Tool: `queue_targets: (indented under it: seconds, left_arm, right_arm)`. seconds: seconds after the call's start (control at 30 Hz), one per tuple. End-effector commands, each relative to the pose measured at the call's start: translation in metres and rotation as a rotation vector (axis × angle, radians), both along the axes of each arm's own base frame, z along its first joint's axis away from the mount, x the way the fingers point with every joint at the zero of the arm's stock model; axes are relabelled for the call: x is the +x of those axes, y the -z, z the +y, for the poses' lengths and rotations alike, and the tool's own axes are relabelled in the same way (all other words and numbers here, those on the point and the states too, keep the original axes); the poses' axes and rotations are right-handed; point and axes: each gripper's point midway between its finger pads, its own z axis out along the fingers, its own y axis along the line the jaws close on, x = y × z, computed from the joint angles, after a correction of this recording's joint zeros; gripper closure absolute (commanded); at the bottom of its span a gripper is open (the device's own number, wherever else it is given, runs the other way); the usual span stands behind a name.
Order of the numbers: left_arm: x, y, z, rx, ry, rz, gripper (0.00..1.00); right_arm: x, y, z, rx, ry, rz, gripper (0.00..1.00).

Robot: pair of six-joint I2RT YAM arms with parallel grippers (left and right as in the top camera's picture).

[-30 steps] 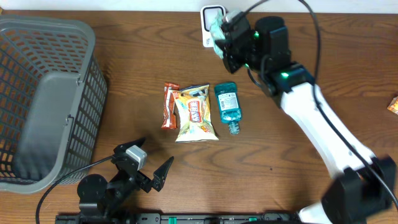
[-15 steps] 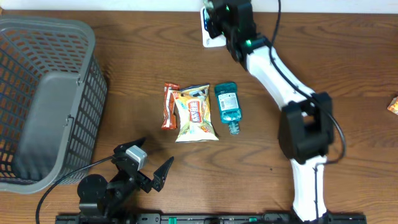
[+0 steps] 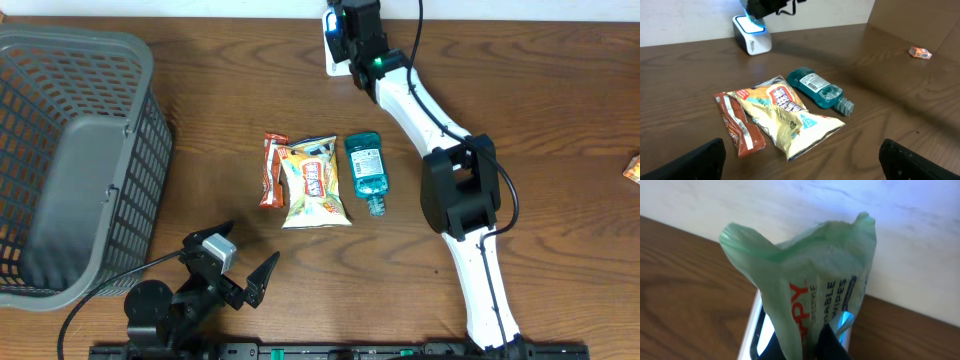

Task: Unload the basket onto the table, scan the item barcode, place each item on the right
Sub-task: 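Hold the wipes pack barcode against the white scanner, then carry the wipes pack to the far right and release it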

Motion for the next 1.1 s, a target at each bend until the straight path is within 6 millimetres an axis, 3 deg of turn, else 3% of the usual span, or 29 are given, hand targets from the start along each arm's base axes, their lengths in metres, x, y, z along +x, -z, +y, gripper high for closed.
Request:
queue_targets:
  seconds: [0.0, 0.07, 0.13, 0.27, 0.3, 0.4, 0.5, 0.67, 0.83, 0.97, 1.0, 1.07]
  left_arm:
    - [0.0, -0.001, 0.0, 0.013, 0.006, -0.015, 0.02]
    - [0.0, -0.001, 0.0, 0.013, 0.006, -0.016, 0.02]
    - [0.0, -0.001, 0.0, 0.013, 0.006, -0.015, 0.02]
    - [0.0, -0.001, 0.0, 0.013, 0.006, -0.016, 0.02]
    - [0.0, -0.001, 0.0, 0.013, 0.006, -0.016, 0.02]
    - [0.0, -0.001, 0.0, 0.013, 0.006, -0.015, 0.02]
    - [0.0, -0.001, 0.0, 0.013, 0.006, -0.016, 0.02]
    - [0.0, -0.001, 0.0, 0.013, 0.006, -0.016, 0.02]
    - [0.0, -0.001, 0.0, 0.013, 0.006, -0.015, 0.02]
    - [0.0, -0.001, 0.0, 0.013, 0.006, -0.016, 0.02]
    - [0.0, -0.001, 0.0, 0.013, 0.006, -0.016, 0.02]
    - [0.0, -0.001, 0.0, 0.013, 0.006, -0.016, 0.02]
  right_arm:
    - [0.002, -0.057, -0.02, -0.04, 0.098, -0.063, 0.99]
    - [-0.005, -0.072, -0.044, -0.085, 0.158, -0.033, 0.99]
    - [-0.012, -0.085, -0.08, -0.152, 0.26, -0.007, 0.99]
    - [-0.029, -0.092, -0.183, -0.333, 0.535, 0.059, 0.99]
    - [-0.036, -0.09, -0.224, -0.394, 0.633, 0.09, 0.99]
    - [-0.054, -0.072, -0.31, -0.471, 0.777, 0.202, 0.99]
    - [-0.073, -0.048, -0.388, -0.439, 0.891, 0.294, 0.99]
    - [-0.119, -0.001, -0.488, -0.32, 1.0, 0.454, 0.99]
    - [-0.169, 0.032, -0.552, -0.252, 1.102, 0.561, 0.99]
    - [-0.182, 0.034, -0.572, -0.178, 1.159, 0.557, 0.98]
    - [-0.183, 0.032, -0.574, -0.168, 1.174, 0.547, 0.89]
    - [-0.183, 0.02, -0.576, -0.148, 1.196, 0.516, 0.55]
